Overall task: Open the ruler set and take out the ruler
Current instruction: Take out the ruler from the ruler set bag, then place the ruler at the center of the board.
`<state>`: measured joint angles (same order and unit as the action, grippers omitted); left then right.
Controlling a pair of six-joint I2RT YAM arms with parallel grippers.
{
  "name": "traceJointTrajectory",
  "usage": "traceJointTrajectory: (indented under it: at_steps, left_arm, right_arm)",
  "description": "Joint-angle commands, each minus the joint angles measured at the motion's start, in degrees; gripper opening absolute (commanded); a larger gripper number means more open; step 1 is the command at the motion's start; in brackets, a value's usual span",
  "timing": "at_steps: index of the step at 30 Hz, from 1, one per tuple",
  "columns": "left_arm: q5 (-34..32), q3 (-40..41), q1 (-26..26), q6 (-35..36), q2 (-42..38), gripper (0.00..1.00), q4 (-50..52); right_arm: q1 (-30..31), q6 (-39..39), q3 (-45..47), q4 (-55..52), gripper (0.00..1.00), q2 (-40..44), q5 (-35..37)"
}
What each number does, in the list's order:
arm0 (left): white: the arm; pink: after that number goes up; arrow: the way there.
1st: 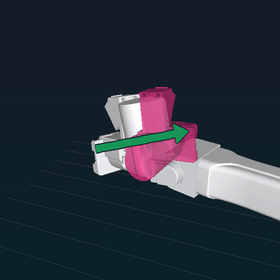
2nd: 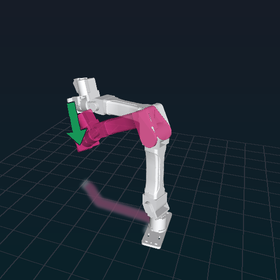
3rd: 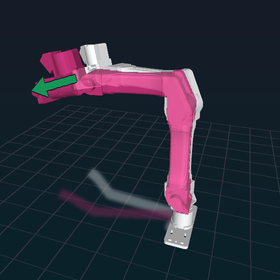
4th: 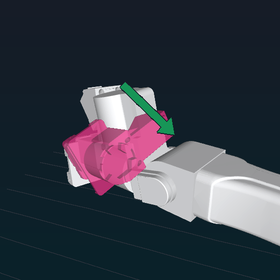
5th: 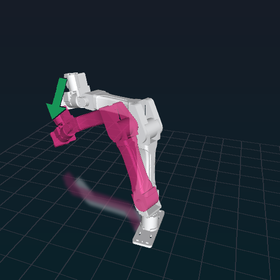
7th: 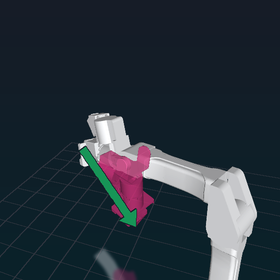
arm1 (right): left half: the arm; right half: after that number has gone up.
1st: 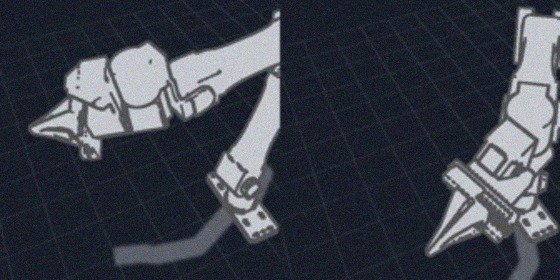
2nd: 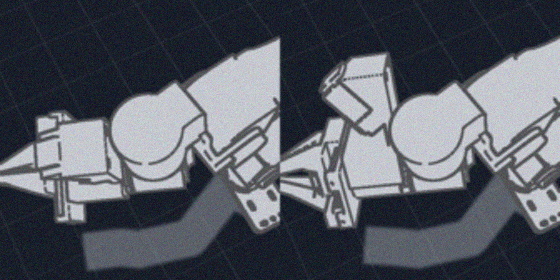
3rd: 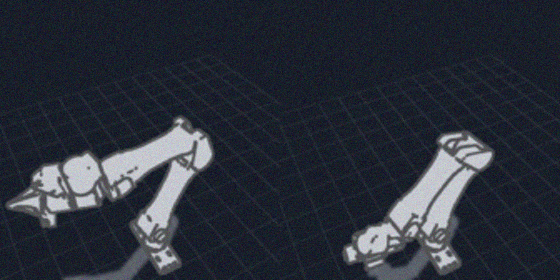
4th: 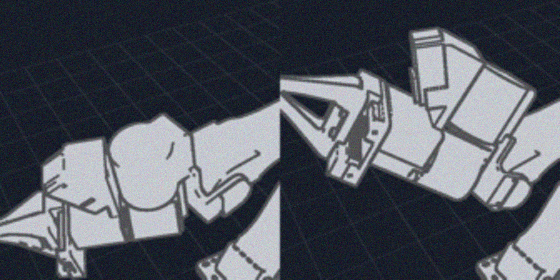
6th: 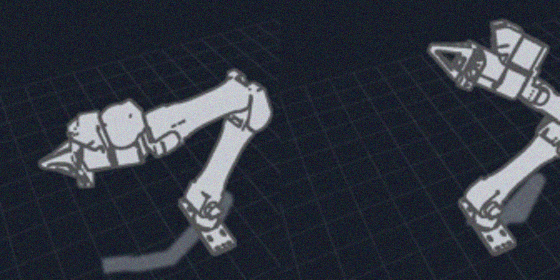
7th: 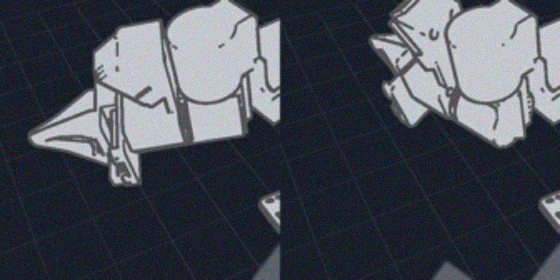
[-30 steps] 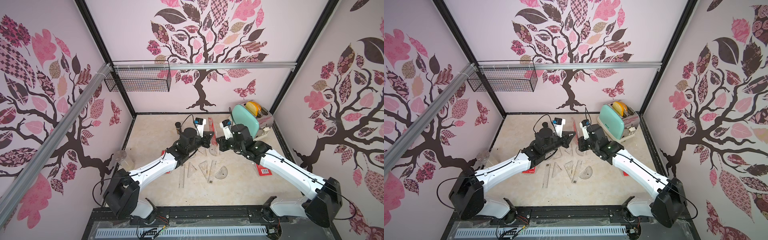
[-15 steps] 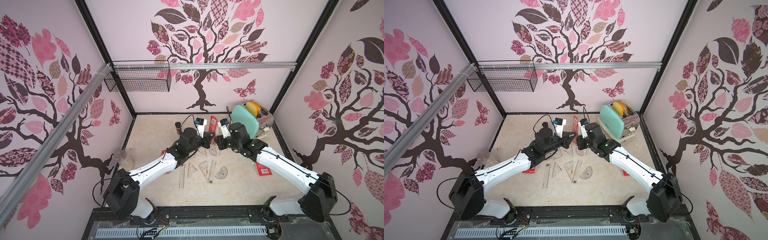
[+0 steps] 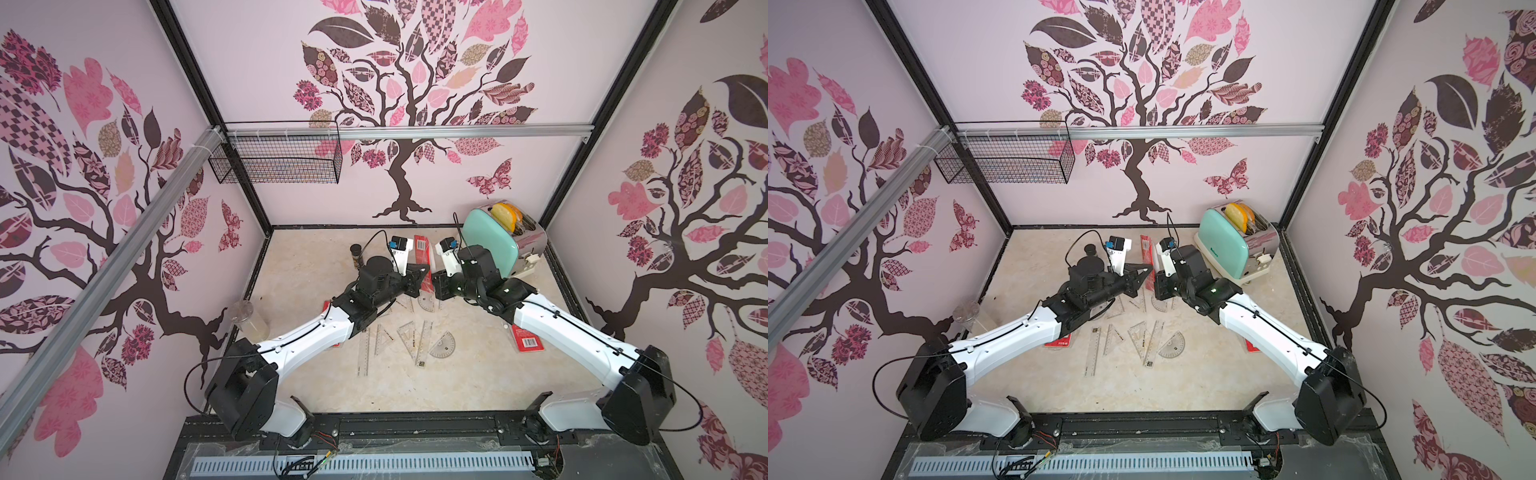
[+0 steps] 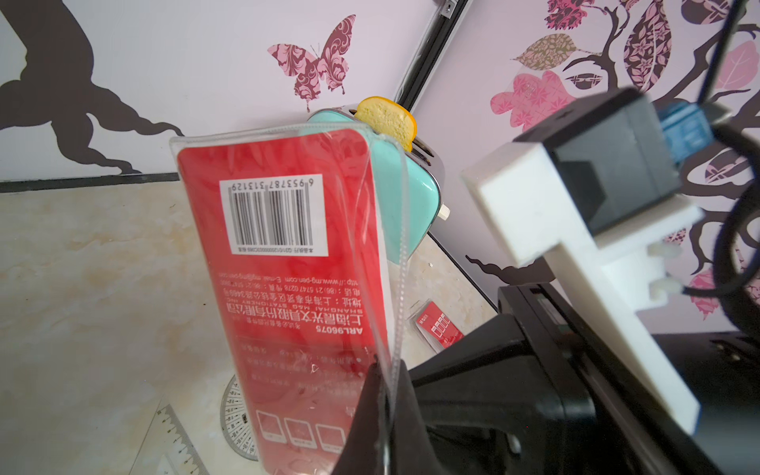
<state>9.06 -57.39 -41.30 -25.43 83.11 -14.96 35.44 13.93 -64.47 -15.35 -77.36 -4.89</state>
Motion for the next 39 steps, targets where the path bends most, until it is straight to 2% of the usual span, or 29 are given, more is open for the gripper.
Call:
traceJointTrajectory:
  at_steps: [1,12,19,24,28,33,39]
  left_arm:
    - [-0.93,0.04,-0.01,0.9,0.87,0.0,-2.09]
    - [-3.8,-0.89,0.04,1.97,4.26,0.0,-2.45]
    - [-5.01,-4.78,1.44,1.39,5.47,0.0,-0.71]
    - [-3.33,-6.98,4.63,-0.9,6.84,0.0,-0.73]
    - [-2.33,-8.08,6.52,-1.38,8.02,0.0,0.02]
    - [-1.88,-6.32,7.02,-1.25,8.12,0.0,0.84]
    - [-0.37,-2.03,7.01,-1.73,6.56,0.0,-0.05]
  right_arm:
    - [-0.29,-0.48,-3.25,-1.79,0.05,2.45,1.28]
    - [-0.82,-1.28,-4.84,-6.64,0.0,4.68,2.56]
    - [-0.87,-1.1,-0.44,-7.58,0.0,4.86,-0.58]
    - [-0.94,-0.84,4.1,-7.01,0.0,4.94,-4.16]
    - [-1.91,-0.58,7.06,-7.08,0.0,5.82,-4.35]
    - [-8.86,-0.31,11.22,-6.49,0.0,9.78,-7.0]
    - [-23.89,-1.09,16.5,-4.05,0.0,10.23,-16.43]
